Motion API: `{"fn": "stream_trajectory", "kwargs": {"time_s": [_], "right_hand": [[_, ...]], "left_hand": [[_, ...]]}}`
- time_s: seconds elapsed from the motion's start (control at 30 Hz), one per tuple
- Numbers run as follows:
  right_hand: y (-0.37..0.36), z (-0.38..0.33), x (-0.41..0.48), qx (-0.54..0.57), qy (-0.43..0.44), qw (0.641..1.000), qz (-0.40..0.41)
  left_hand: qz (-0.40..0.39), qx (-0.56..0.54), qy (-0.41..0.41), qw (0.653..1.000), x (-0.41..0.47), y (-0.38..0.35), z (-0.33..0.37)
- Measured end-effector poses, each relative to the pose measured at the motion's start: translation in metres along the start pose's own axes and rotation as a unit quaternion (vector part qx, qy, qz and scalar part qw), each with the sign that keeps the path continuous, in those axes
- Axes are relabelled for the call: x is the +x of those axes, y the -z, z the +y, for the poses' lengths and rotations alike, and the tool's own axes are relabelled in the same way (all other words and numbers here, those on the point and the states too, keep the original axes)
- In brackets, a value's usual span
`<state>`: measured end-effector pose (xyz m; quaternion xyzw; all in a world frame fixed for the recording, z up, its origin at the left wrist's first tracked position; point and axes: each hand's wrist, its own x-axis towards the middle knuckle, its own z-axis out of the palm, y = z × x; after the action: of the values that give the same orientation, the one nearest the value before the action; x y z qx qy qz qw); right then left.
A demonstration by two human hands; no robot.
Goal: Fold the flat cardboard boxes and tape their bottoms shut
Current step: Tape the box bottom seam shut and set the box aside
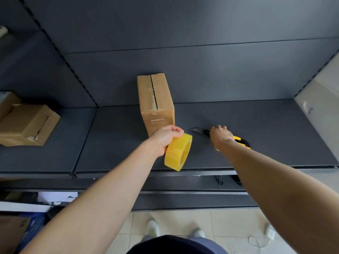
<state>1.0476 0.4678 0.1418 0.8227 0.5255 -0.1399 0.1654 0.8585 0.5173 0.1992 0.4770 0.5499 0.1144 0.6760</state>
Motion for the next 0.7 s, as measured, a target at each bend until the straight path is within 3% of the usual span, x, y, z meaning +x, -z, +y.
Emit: {"fn": "stream_trajectory", "kwargs": {"time_s": [0.1,0.17,0.3,0.37,0.6,0.7], "right_hand": [[0.004,0.003,-0.002,0.0,0.025,0.999,0.039],[0.011,0.002,-0.004,0.074,0.058,0.995,0.038],[0.023,0.005,-0.016,0.302,0.112,0.938,-0.132],[0.023,0.007,-0.021,0.351,0.113,0.916,-0.156],[0.008,0.017,-0.022,0.465,0.038,0.884,-0.029],[0.014,0.028,-0.025,0.425,0.029,0.905,-0.004]], "left_hand": [[0.008,-0.009,0.003,1.0,0.003,-0.011,0.001],[0.018,-0.015,0.003,1.0,0.005,-0.018,0.002],[0.042,-0.034,-0.001,0.999,0.012,-0.03,0.007],[0.049,-0.043,-0.001,0.998,0.013,-0.038,0.012],[0.044,-0.004,-0.008,0.999,0.014,-0.06,0.017],[0.042,-0.005,0.0,0.999,0.012,-0.064,0.017]]}}
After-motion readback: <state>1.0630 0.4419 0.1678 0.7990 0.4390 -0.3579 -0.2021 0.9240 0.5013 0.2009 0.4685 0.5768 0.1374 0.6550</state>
